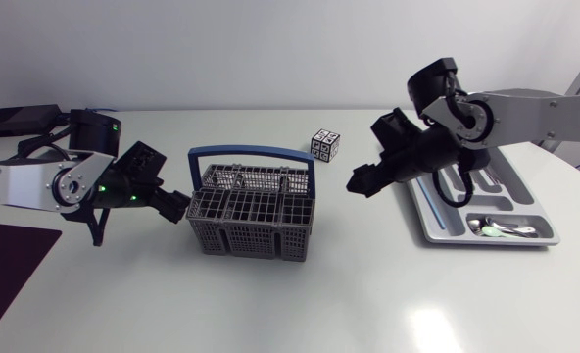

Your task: Transfer all utensils from the basket to the drawer tray.

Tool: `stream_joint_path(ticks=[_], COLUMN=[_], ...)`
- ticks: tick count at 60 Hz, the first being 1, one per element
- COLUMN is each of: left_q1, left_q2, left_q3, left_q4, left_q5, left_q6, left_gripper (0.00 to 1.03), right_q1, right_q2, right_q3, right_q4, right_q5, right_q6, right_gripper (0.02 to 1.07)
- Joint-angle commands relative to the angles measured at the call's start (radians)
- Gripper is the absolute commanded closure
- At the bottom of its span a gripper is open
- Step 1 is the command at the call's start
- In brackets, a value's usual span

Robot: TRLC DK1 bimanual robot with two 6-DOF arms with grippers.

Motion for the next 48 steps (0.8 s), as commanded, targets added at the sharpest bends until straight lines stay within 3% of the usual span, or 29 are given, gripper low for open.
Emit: stream_joint_path(ticks=[1,29,48], left_q1=[-0.038,-0.205,-0.216], left_q2=[0.028,0.065,0.071], left_q3=[0.026,0.043,0.051], left_q4=[0.021,0.027,0.027], left_q5=[0.001,-0.018,-0.039], left_q6=[-0.007,-0.030,-0.036], left_gripper=[0.07,0.07,0.07], right_q1=[0.044,0.084,0.117], right_q2=[0.036,0.037,-0.001], right_q3=[-0.014,-0.051,-0.089], right_q4=[0.010,0.019,0.014], right_q5=[0.008,0.033,0.031], right_q6=[0.045,0.054,0.054], right_gripper=[0.33,0.33,0.33])
